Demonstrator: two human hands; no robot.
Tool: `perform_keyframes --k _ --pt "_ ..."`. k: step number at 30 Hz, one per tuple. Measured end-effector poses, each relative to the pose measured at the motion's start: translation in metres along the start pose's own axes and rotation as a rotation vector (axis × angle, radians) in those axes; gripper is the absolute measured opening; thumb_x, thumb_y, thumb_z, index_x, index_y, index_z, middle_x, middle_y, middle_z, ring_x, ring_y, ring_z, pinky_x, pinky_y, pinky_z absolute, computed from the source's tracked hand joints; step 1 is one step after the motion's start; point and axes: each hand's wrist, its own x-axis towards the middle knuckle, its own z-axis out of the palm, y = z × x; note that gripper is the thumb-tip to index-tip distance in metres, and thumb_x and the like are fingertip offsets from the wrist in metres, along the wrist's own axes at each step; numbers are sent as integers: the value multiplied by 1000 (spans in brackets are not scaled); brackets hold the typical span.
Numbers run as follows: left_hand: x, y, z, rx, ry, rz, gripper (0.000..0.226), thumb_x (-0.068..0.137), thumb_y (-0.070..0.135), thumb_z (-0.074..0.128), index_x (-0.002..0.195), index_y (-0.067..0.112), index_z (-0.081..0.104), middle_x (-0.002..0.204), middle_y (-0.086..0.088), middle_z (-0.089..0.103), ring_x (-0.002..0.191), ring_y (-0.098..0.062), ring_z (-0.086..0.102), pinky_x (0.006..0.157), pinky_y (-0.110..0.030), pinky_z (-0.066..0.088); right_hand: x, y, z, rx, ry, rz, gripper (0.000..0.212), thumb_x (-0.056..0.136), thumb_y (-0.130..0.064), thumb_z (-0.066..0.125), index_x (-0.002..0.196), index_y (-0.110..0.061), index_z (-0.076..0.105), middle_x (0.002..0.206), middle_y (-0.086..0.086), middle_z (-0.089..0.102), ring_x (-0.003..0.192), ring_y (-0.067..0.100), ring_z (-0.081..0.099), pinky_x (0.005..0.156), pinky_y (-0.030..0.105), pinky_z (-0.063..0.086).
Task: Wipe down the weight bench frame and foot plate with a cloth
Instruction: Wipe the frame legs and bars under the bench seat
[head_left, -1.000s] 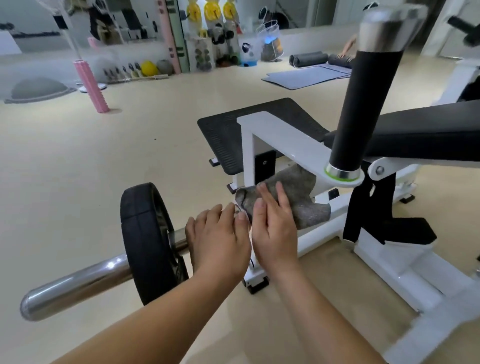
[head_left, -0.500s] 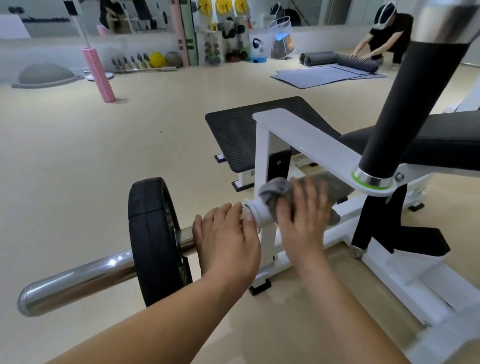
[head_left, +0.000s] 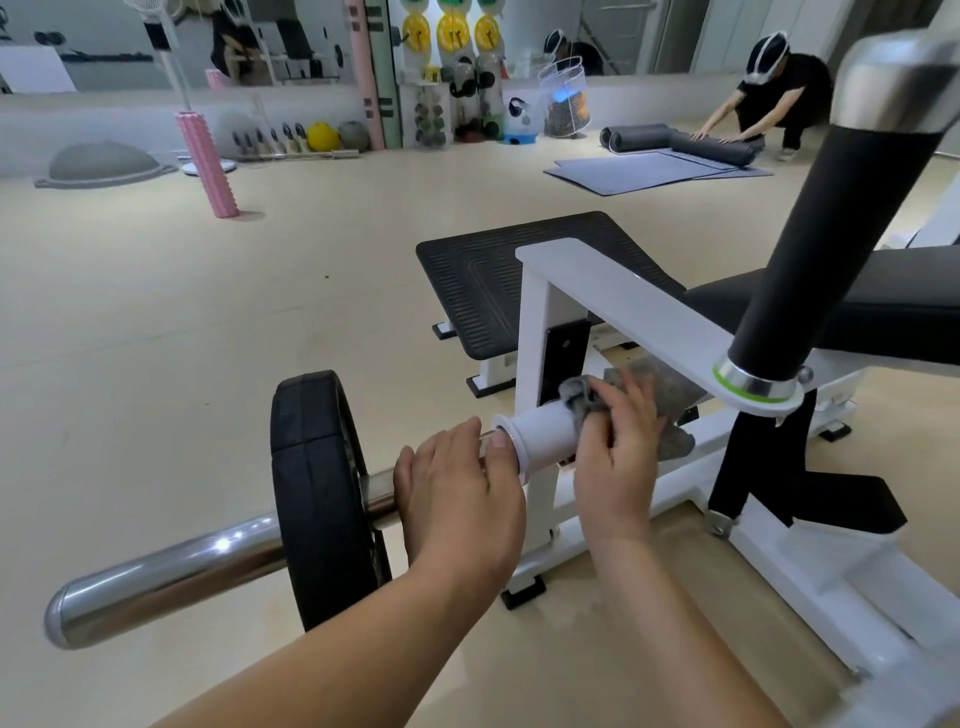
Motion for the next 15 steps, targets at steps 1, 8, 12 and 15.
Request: perform_keyframes --k 1,8,12,15 --pt "0 0 0 -5 0 2 47 109 39 27 151 27 45 151 10 48 142 -6 22 127 -31 0 -7 0 5 -82 -40 -51 47 97 -31 34 133 -24 65 161 -9 38 156 9 12 127 54 11" --pt "1 -5 0 -27 1 23 46 109 38 27 147 27 50 149 11 51 145 -6 31 127 -30 -3 -20 -10 10 -406 -206 -283 58 102 -62 16 142 -46 54 169 -8 22 158 21 -2 123 56 -10" --pt "3 -8 3 33 -3 60 46 110 40 25 147 29 49 151 13 48 146 -8 29 127 -33 -2 -10 3 3 -368 -129 -61 56 100 -66 17 145 -52 47 172 -6 -2 156 21 -20 122 64 0" --pt "4 -12 7 66 -2 76 49 108 44 26 148 29 50 154 14 46 148 -7 27 127 -37 -1 -37 -3 17 -321 -182 -182 51 104 -55 23 151 -47 42 172 -7 1 156 25 -20 124 59 -1"
